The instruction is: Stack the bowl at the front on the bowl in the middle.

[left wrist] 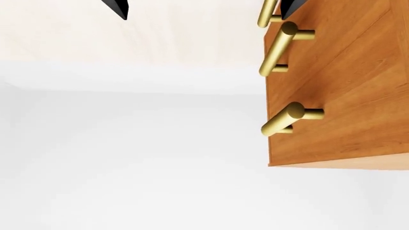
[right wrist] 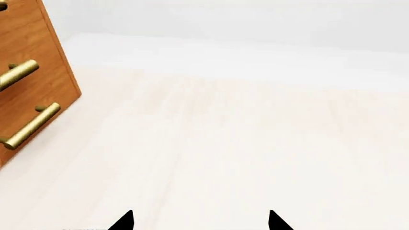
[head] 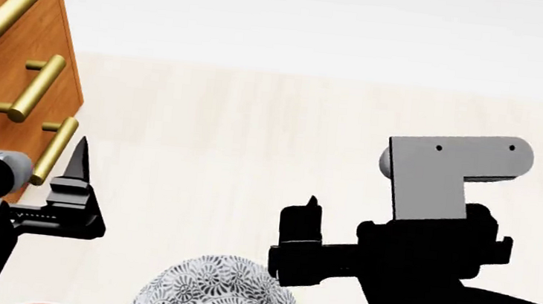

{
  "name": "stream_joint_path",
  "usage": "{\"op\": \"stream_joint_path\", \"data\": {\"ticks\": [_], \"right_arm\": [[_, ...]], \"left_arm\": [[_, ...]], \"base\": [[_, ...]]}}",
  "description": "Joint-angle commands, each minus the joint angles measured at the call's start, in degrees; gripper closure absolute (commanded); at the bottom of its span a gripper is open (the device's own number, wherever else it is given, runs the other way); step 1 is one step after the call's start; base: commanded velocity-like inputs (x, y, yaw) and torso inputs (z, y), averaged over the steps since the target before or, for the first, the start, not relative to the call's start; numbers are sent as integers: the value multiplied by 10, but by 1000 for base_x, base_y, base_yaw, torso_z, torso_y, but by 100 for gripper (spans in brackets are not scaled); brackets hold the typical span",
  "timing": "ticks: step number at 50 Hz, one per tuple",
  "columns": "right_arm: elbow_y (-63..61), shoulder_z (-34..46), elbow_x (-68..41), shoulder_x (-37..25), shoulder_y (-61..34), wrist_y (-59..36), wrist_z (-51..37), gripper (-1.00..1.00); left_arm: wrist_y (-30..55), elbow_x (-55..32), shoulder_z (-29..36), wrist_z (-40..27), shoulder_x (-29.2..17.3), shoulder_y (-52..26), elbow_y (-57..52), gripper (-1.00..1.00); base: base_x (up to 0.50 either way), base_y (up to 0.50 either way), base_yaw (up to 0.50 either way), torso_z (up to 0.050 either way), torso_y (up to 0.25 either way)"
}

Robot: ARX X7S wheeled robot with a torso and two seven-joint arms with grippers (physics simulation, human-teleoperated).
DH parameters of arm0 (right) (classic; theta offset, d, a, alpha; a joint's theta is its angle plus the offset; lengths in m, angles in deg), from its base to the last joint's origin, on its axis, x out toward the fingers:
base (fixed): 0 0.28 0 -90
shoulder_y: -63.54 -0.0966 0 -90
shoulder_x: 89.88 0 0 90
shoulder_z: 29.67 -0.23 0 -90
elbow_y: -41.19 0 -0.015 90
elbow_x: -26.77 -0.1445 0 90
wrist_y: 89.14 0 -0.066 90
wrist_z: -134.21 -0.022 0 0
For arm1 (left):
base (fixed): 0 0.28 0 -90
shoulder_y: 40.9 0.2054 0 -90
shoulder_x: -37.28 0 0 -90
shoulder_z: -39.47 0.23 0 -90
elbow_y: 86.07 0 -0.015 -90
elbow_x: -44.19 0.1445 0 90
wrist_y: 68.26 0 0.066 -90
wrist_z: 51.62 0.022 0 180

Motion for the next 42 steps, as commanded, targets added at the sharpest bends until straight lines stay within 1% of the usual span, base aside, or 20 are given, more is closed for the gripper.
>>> {"op": "stream_joint_path", "data": {"ticks": [1, 2, 5, 8, 12, 24, 31, 42], "right_arm": [[-162, 113, 409, -41, 96, 226, 124, -100], [-171, 140, 456, -49, 99, 238, 115, -100], [-187, 164, 513, -58, 118, 275, 102, -100], [-189, 182, 547, -62, 131, 300, 99, -100], [-197, 210, 583, -64, 127, 291, 86, -100], [-202, 210, 582, -64, 127, 289, 84, -100], [-204, 221, 605, -67, 132, 301, 77, -100], [-207, 232, 613, -65, 124, 284, 74, -100]], "left_arm": [[-41, -17, -20, 10, 7, 12, -15, -100], [-42, -22, -24, 11, 6, 15, -20, -100], [-47, -24, -28, 8, 6, 20, -32, -100], [-53, -26, -30, 7, 6, 26, -43, -100], [-70, -20, -28, 6, 6, 36, -51, -100], [-107, -26, -39, 14, 7, 45, -57, -100], [-126, -26, -46, 10, 6, 53, -71, -100], [-148, -13, -33, 8, 1, 62, -74, -100]], "base": [[0, 0, 0, 0, 0], [0, 0, 0, 0, 0], [0, 0, 0, 0, 0], [0, 0, 0, 0, 0], [0, 0, 0, 0, 0], [0, 0, 0, 0, 0], [0, 0, 0, 0, 0], [0, 0, 0, 0, 0]]}}
